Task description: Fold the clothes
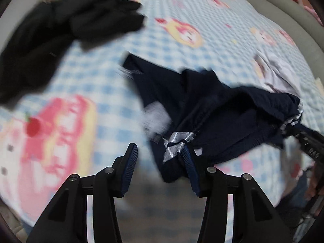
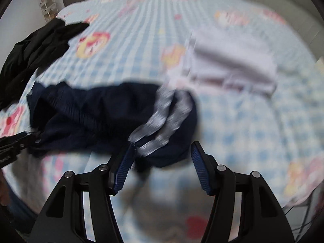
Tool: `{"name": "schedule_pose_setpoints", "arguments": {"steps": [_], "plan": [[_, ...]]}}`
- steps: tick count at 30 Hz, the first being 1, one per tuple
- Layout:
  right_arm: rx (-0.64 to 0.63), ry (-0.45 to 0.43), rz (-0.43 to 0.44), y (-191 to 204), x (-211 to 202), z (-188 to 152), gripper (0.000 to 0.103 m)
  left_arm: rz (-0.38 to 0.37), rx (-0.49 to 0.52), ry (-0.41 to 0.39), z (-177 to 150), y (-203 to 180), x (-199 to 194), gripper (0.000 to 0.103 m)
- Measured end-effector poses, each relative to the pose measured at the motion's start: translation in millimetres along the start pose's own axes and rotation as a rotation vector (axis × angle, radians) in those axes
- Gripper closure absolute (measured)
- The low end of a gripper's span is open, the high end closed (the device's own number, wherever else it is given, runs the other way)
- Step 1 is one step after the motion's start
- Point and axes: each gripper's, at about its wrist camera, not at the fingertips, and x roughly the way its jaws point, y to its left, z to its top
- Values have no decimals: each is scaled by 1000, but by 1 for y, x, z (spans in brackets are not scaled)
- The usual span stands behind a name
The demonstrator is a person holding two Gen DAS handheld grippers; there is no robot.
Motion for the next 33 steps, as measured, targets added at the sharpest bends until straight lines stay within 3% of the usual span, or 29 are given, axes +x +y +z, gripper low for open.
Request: {"name": "schedule_pose_setpoints", "arguments": {"steps": [3,7,8,11,14,17,26,33], "plan": [[57,-38,-46,-12,-8,6,43,14,-19,-44,7,9,-13,55],[81,-17,30,-21,-16,2,42,-141,-28,-33,7,8,-13,55],[60,9,71,-16,-15,-1,42,-143,-26,-26,6,7,-12,55],[-13,79,186,0,-10,-13,42,-123,-17,7,2,1,-4,55],[-89,108,167,20,7,-21,42,-106,-15,41,-2,-5,5,55],[-67,127,113,22,27,-17,43,-68,-12,41,-3,-3,5,55],[75,-34,104,1,-1,12,43,-10,-45,-32,9,21,-7,55],[95,-16,214,3,-19,12,42,15,-61,-58,11,29,-14,55]]}}
